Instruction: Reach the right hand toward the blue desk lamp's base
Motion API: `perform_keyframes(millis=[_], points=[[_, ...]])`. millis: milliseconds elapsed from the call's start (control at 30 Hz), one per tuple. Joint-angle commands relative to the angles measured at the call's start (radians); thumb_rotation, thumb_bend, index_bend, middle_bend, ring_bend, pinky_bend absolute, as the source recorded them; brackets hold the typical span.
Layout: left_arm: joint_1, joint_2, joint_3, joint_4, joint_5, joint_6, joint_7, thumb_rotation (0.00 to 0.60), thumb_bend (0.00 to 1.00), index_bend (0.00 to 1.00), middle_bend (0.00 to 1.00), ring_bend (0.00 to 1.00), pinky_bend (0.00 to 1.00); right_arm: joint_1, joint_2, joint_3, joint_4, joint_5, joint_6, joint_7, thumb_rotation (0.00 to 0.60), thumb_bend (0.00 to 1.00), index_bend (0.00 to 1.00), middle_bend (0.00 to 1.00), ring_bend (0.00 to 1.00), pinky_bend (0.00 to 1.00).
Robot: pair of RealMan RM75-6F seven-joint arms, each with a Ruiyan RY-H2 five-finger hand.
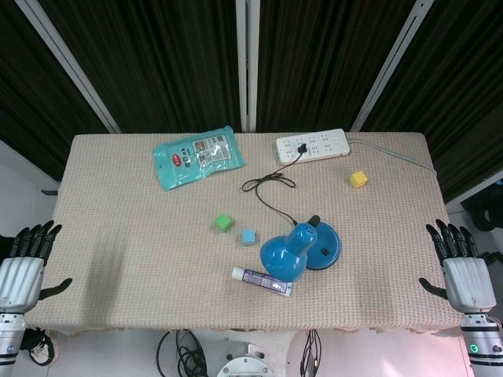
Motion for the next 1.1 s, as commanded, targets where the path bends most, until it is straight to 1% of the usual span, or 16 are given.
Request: perform_keyframes(millis=[33, 400, 467, 500, 533, 567, 600, 633, 667, 733, 800, 833, 867, 933, 1000, 1100], points=[[0.000, 0.000, 0.001, 0.000, 0.000, -0.001, 0.001, 0.600, 0.10, 0.00, 0.01, 0.00, 0.00, -0.001, 0.000, -0.001, 0.001, -0.002, 0.001, 0.001, 0.600, 0.00, 0.00, 0.00, 0.00, 0.00], [0.000, 0.001, 0.005, -0.008, 0.004, -0.002, 0.009, 0.600, 0.10, 0.00, 0.01, 0.00, 0.00, -0.002, 0.001, -0.005, 0.000, -0.020, 0.011, 0.010, 0.600, 0.00, 0.00, 0.00, 0.00, 0.00], [0.000, 0.001, 0.005, -0.009, 0.003, -0.003, 0.009, 0.600, 0.10, 0.00, 0.01, 0.00, 0.00, -0.002, 0.003, -0.006, -0.001, -0.025, 0.013, 0.009, 0.600, 0.01, 0.00, 0.00, 0.00, 0.00], [0.000, 0.002, 0.005, -0.009, 0.003, -0.004, 0.009, 0.600, 0.10, 0.00, 0.01, 0.00, 0.00, -0.002, 0.003, -0.007, -0.001, -0.027, 0.012, 0.009, 0.600, 0.07, 0.00, 0.00, 0.00, 0.00], [0.000, 0.002, 0.005, -0.010, 0.003, -0.003, 0.009, 0.600, 0.10, 0.00, 0.01, 0.00, 0.00, -0.001, 0.005, -0.009, -0.003, -0.028, 0.009, 0.008, 0.600, 0.16, 0.00, 0.00, 0.00, 0.00], [0.000, 0.002, 0.004, -0.010, 0.004, -0.002, 0.011, 0.600, 0.10, 0.00, 0.01, 0.00, 0.00, 0.000, 0.007, -0.010, -0.005, -0.026, 0.003, 0.003, 0.600, 0.31, 0.00, 0.00, 0.00, 0.00], [0.000, 0.002, 0.004, -0.011, 0.004, -0.001, 0.013, 0.600, 0.10, 0.00, 0.01, 0.00, 0.00, 0.002, 0.009, -0.012, -0.010, -0.017, -0.007, -0.010, 0.600, 0.53, 0.00, 0.00, 0.00, 0.00], [0.000, 0.002, 0.004, -0.011, 0.004, -0.001, 0.016, 0.600, 0.10, 0.00, 0.01, 0.00, 0.00, 0.004, 0.011, -0.013, -0.017, -0.009, -0.019, -0.023, 0.600, 0.68, 0.00, 0.00, 0.00, 0.00], [0.000, 0.002, 0.004, -0.012, 0.004, 0.000, 0.019, 0.600, 0.10, 0.00, 0.01, 0.00, 0.00, 0.007, 0.014, -0.015, -0.026, 0.000, -0.034, -0.033, 0.600, 0.86, 0.00, 0.00, 0.00, 0.00], [0.001, -0.001, 0.005, -0.011, 0.002, -0.002, 0.023, 0.600, 0.10, 0.00, 0.01, 0.00, 0.00, 0.017, 0.020, -0.021, -0.047, 0.010, -0.067, -0.051, 0.600, 0.96, 0.00, 0.00, 0.00, 0.00], [-0.001, -0.002, 0.005, -0.011, -0.001, -0.009, 0.022, 0.600, 0.10, 0.00, 0.01, 0.00, 0.00, 0.028, 0.021, -0.028, -0.058, 0.005, -0.089, -0.070, 0.600, 0.97, 0.00, 0.02, 0.01, 0.05], [-0.003, -0.002, 0.005, -0.011, -0.003, -0.013, 0.022, 0.600, 0.10, 0.00, 0.01, 0.00, 0.00, 0.037, 0.021, -0.033, -0.067, 0.000, -0.108, -0.078, 0.600, 0.95, 0.00, 0.06, 0.05, 0.13], [-0.004, -0.002, 0.005, -0.012, -0.003, -0.014, 0.023, 0.600, 0.10, 0.00, 0.01, 0.00, 0.00, 0.044, 0.020, -0.036, -0.072, -0.004, -0.121, -0.084, 0.600, 0.93, 0.00, 0.13, 0.13, 0.25], [-0.004, -0.002, 0.006, -0.013, -0.001, -0.014, 0.025, 0.600, 0.10, 0.00, 0.01, 0.00, 0.00, 0.064, 0.014, -0.041, -0.080, -0.012, -0.154, -0.106, 0.600, 0.92, 0.00, 0.26, 0.25, 0.40], [-0.003, -0.002, 0.007, -0.014, 0.002, -0.011, 0.024, 0.600, 0.10, 0.00, 0.01, 0.00, 0.00, 0.083, 0.005, -0.046, -0.088, -0.013, -0.190, -0.127, 0.600, 0.90, 0.00, 0.37, 0.33, 0.47], [-0.003, -0.002, 0.008, -0.013, -0.003, -0.015, 0.022, 0.600, 0.10, 0.00, 0.01, 0.00, 0.00, 0.115, -0.020, -0.048, -0.095, -0.005, -0.246, -0.180, 0.600, 0.84, 0.00, 0.43, 0.38, 0.48]])
